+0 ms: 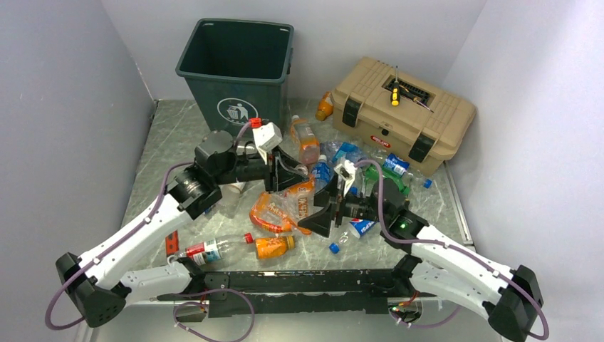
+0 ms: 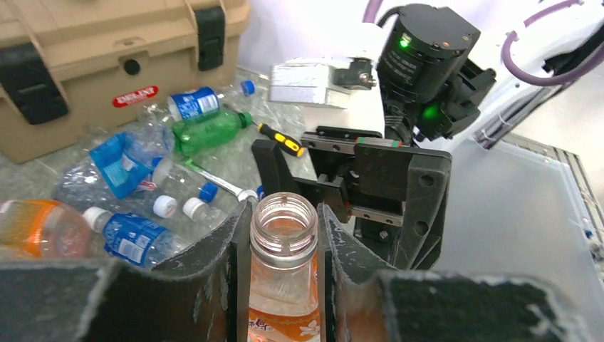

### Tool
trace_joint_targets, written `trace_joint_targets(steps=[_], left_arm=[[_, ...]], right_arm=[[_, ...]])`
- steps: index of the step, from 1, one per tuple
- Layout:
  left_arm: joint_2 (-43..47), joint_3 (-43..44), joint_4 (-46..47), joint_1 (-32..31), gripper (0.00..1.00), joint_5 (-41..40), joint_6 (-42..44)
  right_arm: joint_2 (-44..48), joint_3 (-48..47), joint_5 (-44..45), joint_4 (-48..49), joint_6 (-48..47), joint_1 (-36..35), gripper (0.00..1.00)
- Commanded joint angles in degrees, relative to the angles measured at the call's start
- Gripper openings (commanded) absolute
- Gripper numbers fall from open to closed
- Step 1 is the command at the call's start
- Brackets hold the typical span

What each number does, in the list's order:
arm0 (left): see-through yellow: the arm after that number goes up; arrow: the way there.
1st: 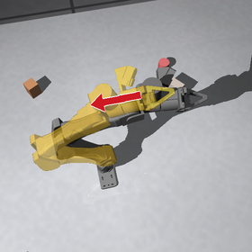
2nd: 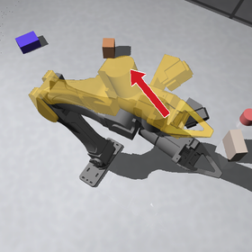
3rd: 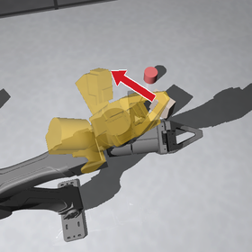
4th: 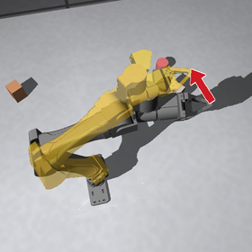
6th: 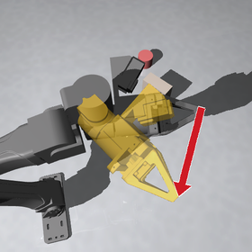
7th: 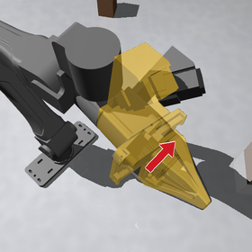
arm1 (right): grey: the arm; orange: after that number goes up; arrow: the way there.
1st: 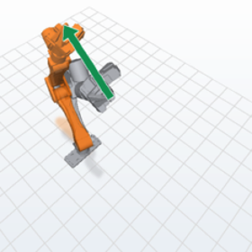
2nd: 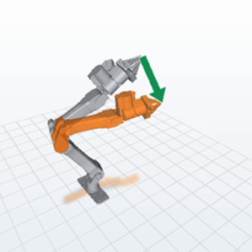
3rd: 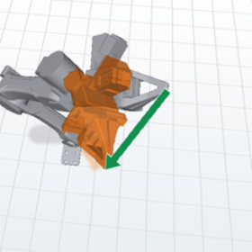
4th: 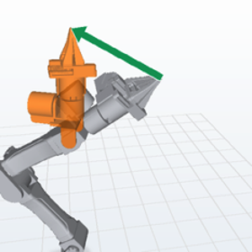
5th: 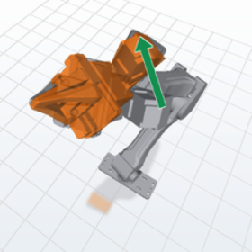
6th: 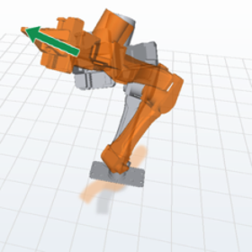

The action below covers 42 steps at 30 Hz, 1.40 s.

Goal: Put the plastic bottles in the bin
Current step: Place the plastic bottle in the trash bin.

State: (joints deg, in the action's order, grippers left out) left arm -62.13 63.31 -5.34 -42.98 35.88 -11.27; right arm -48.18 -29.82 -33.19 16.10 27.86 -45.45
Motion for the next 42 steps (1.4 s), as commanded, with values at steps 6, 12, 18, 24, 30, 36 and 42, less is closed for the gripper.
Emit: trace_joint_targets(steps=[6,12,18,24,30,36,42], left_arm=[[6.8,-0.2,2.4,-0.2,0.0,-8.7,0.1],[7.2,6.8,-2.5,-0.2,0.0,-19.5,4.5],[0.7,22.6,-5.2,-0.1,0.0,-38.2,11.6],[-8.8,36.6,0.3,3.1,0.0,-47.6,18.8],[-19.7,52.1,2.2,19.2,0.0,-39.4,4.3],[-26.3,54.7,12.5,25.5,0.0,-38.2,1.0],[-36.7,65.9,1.5,28.5,0.0,-42.4,3.7]], right_arm=[[14.8,-1.6,17.5,-5.6,5.3,-0.2,1.0],[21.6,-3.4,21.6,-15.8,0.4,-0.2,1.0],[28.7,1.5,37.4,-16.8,0.7,-0.2,1.0],[34.4,5.7,46.0,-16.9,2.9,-0.2,1.0],[34.2,6.0,43.1,-20.6,2.7,-0.2,1.0],[36.2,8.3,38.6,-21.9,3.2,-0.2,0.99],[40.1,10.0,40.3,-25.2,3.0,-0.2,0.99]])
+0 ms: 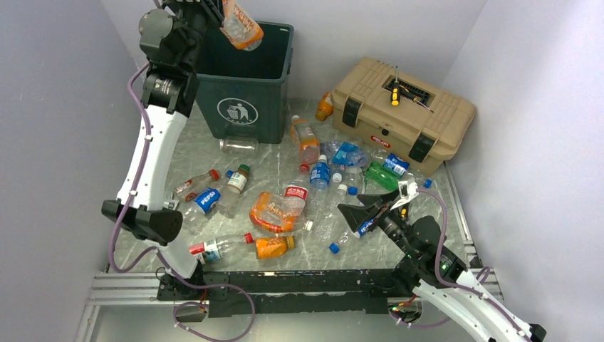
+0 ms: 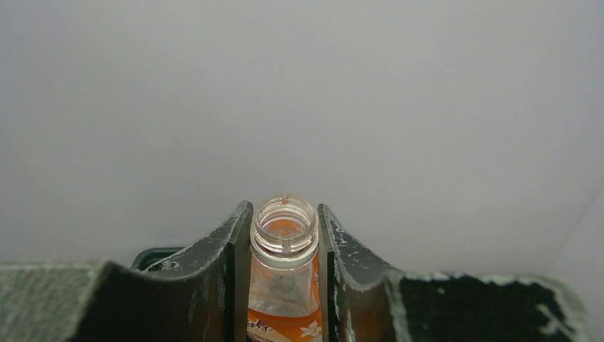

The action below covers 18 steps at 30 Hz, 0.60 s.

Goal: Put the plastic bottles in the bin
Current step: Place the plastic bottle in the trash bin.

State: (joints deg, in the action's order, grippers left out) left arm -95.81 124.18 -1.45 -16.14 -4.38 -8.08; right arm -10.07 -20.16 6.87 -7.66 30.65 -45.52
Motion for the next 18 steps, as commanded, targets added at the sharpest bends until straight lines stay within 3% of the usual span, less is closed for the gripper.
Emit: trace_joint_targets(steps=[1,8,12,16,18], left_arm=[[-3.5,4.5,-2.5,2.0,0.0,-3.3,0.9],[-4.6,-4.5,1.0,4.5,0.0,-4.9,3.0],[-6.3,-5.3,-0.5,6.4,0.0,-4.3,1.4],[-7.3,-5.7,-1.7,7.0,0.0,-8.8,1.2],[-7.0,-6.2,-1.9,7.3,0.07,-8.3,1.3]], right_arm=[[2.2,0.2,0.8,-2.1,0.1,-0.1,0.99],[0.2,-1.7,3.4,-5.8,-0.5,-0.1,0.99],[0.2,-1.7,3.8,-5.8,-0.9,-0.1,0.99],[0.0,-1.6,4.7,-5.7,-0.9,-0.1,1.0],[-0.2,-1.6,5.3,-5.9,-1.0,-0.2,1.0]])
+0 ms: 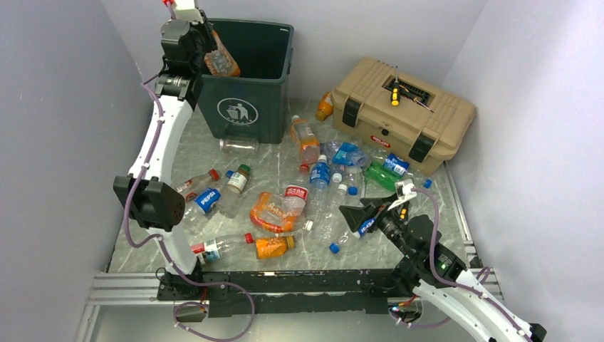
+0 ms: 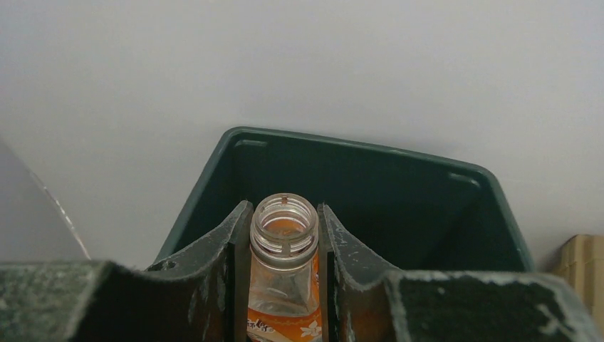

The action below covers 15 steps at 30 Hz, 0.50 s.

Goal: Put the plastic bottles in the bin
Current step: Place the plastic bottle in the trash bin.

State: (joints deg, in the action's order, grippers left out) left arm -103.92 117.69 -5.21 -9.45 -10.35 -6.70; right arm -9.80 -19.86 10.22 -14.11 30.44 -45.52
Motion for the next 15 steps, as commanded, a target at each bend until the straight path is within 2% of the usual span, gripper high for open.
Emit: trace_joint_targets(steps=[1,2,3,4,7,9,15], left_arm=[[1.3,0.1,1.7,0.7,0.23,-1.6,0.1],[1.6,-0.1,1.6,0.7,0.41,-0.7,0.2],[2.1,-0.3,1.4,0.7,0.66,-0.1,0.2],[2.7,-0.2,1.2,0.7,0.76,0.4,-0.1],[5.3,0.2,0.9,0.6,0.87,1.8,-1.5],[8.3,0.0,0.3,0.2,0.99,3.1,-2.7],[20.6,-7.1,-3.5,-4.5,1.0,5.0,-1.9]], right_arm=[[-0.6,-2.0,2.4,0.5,-0.9,-0.1,1.0],[-0.8,-2.0,2.6,0.5,-0.9,-0.1,1.0],[-0.9,-2.1,2.7,0.5,-1.1,-0.1,1.0],[-1.2,-2.2,2.8,0.6,-1.2,-0.1,1.0],[-2.3,-2.9,2.9,0.6,-1.2,-0.1,1.0],[-2.9,-3.4,3.1,0.3,-1.0,-0.1,1.0],[-3.8,-5.2,3.5,-0.9,-1.1,-0.1,1.0]])
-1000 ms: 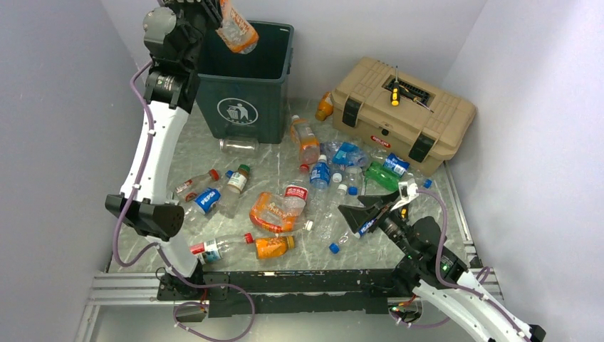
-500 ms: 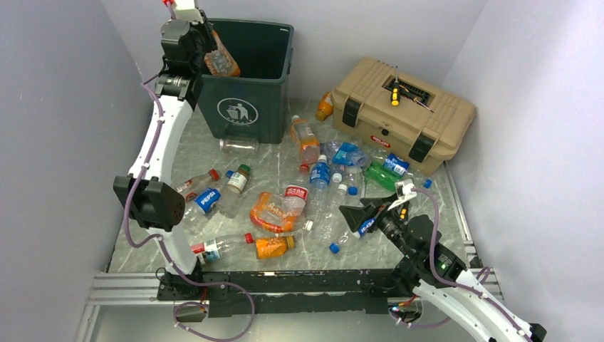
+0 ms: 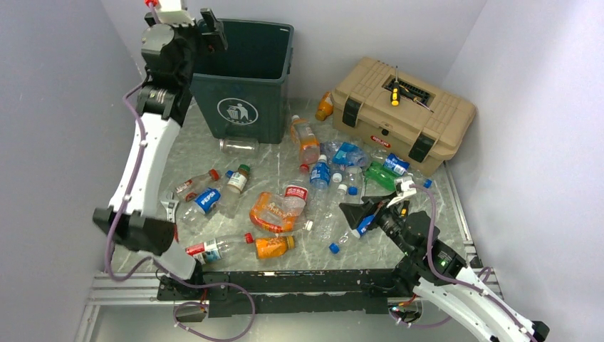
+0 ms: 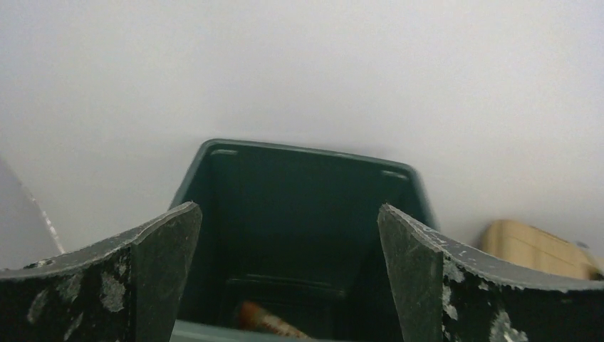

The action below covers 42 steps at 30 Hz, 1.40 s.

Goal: Put the plastic bottles in the bin
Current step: Place the plastic bottle in the trash bin, then pick up the plastic bottle at the center of the board.

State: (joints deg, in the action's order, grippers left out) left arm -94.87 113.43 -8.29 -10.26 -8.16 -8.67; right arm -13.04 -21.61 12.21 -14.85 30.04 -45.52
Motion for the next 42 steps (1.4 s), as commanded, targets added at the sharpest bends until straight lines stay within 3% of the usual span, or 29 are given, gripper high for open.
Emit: trace_joint_targets(steps=[1,7,13,17,20,24,30,37,42], left_arm=[[13.9,-4.4,-1.8,-5.0,1.0,2.9,0.5],[25.6,-16.3,-15.6,-12.3,0.99,1.7,0.8],[32.2,-31.0,-30.0,-13.2,0.99,-1.2,-6.1],[37.8,-45.6,-26.2,-13.2,0.99,3.3,-10.7],[42.0,-53.9,-19.9,-13.2,0.99,11.7,-13.6],[44.1,-61.6,-11.8,-13.2,0.99,20.8,-14.7],[42.8,-62.1,-13.7,-13.2,0.95,22.7,-15.4],[46.8,-64.4,-15.5,-13.6,0.96,17.0,-17.3],[47.3,-64.1,-16.3,-13.8,0.96,16.0,-17.5]], right_arm=[[-0.8,-3.7,1.6,-0.4,-0.8,-0.2,1.0],[-5.6,-5.6,6.4,-0.9,0.5,-0.1,1.0],[-19.3,-11.8,10.5,-3.6,0.0,-0.1,1.0],[-28.5,-15.2,6.3,-3.7,-1.4,-0.1,1.0],[-33.5,-15.2,1.2,-1.5,0.4,-0.1,0.99],[-38.3,-12.2,-5.6,6.9,9.3,0.0,0.98],[-49.3,-16.1,-13.6,17.4,22.2,0.0,0.97],[-58.0,-17.4,-11.0,20.4,34.1,0.4,0.96],[-63.4,-19.3,-10.7,18.9,37.1,0.6,0.91]])
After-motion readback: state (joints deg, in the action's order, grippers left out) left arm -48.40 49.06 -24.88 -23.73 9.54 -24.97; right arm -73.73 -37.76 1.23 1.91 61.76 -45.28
